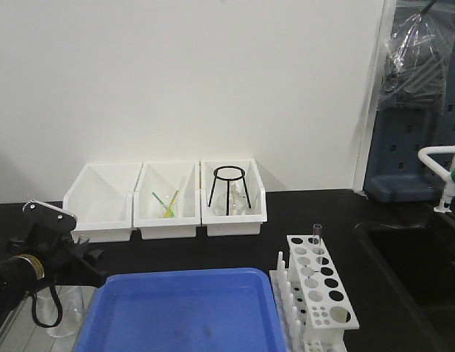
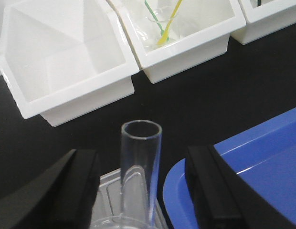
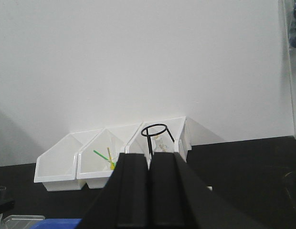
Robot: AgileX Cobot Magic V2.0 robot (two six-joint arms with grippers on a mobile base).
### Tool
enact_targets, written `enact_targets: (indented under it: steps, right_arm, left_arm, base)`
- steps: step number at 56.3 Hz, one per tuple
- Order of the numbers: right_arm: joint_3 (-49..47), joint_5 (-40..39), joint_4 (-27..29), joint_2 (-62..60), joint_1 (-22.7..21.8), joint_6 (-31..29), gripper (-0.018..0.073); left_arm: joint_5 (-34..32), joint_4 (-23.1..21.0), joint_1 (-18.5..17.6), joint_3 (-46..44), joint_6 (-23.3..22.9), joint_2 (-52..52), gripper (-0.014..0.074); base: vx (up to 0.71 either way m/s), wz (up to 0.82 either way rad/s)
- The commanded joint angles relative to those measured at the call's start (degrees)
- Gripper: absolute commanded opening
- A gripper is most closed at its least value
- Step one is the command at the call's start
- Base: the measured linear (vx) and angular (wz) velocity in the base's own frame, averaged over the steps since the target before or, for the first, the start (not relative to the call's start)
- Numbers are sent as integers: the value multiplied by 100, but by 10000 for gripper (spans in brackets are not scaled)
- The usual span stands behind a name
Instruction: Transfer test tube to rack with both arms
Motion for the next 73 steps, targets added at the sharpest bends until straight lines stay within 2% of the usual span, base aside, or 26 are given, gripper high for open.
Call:
enact_targets:
  steps: [1,25,33,53,73]
  right_arm:
    - [-191,-370,193,-56,-21,-57,3]
    - [-191,-370,193,-56,-21,-51,10]
    - [-191,-370,193,-56,-21,-51,12]
    - [-191,-370,193,-56,-21,-51,16]
    - [-191,-449,193,-56,-21,-51,16]
  left_arm:
    - [-532,-69,-30,-180,2,-248,521]
    - [-816,-69,-30,-180,2,-27,494]
    - [-879,-69,-30,-180,2,-27,424]
    - [-867,-75,-25,-180,2,-27,157]
    - [-967,-75,-25,-180,2,-136,57]
  base:
    - [0,0]
    - [0,0]
    - [0,0]
    - [0,0]
    - [0,0]
